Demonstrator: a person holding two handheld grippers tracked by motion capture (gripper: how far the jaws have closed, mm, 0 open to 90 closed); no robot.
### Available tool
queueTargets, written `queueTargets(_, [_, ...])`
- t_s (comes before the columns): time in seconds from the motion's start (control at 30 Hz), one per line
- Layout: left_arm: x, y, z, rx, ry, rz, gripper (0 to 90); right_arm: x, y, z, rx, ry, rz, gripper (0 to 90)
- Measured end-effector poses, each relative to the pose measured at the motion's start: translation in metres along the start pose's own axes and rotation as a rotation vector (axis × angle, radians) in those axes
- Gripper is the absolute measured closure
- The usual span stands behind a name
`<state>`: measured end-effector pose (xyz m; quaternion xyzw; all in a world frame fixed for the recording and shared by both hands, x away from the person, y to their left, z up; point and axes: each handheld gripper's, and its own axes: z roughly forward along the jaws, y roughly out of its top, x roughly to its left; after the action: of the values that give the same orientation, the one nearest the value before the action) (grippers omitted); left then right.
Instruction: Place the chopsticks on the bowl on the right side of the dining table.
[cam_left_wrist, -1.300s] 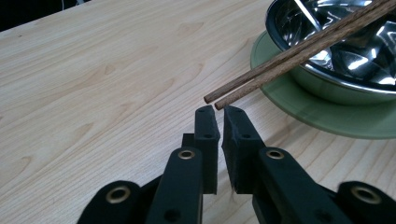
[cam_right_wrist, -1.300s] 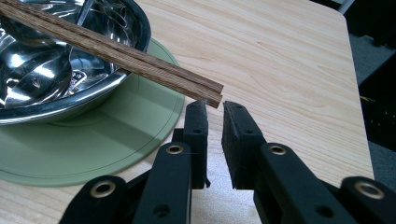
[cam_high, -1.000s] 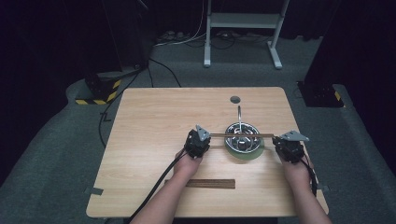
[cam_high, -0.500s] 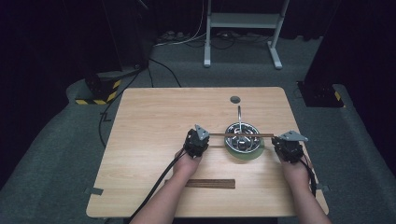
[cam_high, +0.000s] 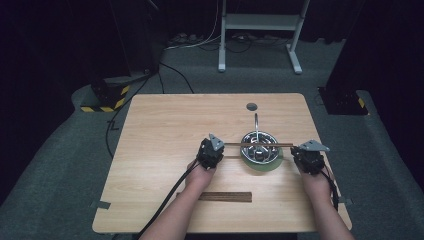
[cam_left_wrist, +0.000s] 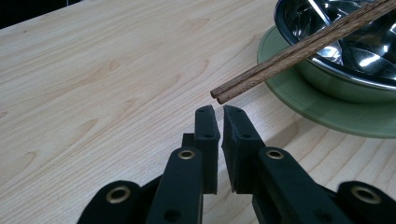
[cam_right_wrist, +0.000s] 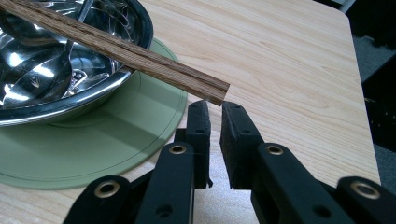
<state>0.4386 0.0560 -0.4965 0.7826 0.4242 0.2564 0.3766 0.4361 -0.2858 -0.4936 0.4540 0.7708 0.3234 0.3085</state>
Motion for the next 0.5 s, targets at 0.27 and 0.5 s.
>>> queueTargets(0.27, [0.0012, -0.0019, -0.0008, 0.001, 0.004, 0.004, 81.6, -0.0001, -0.001, -0.001, 0.006, -0.009, 0.003, 77.5])
queueTargets(0.5, [0.0052, -0.0097, -0.0062, -0.004, -0.003, -0.009, 71.7, 0.0038, -0.0048, -0.008, -0.019, -0.001, 0.016, 68.8])
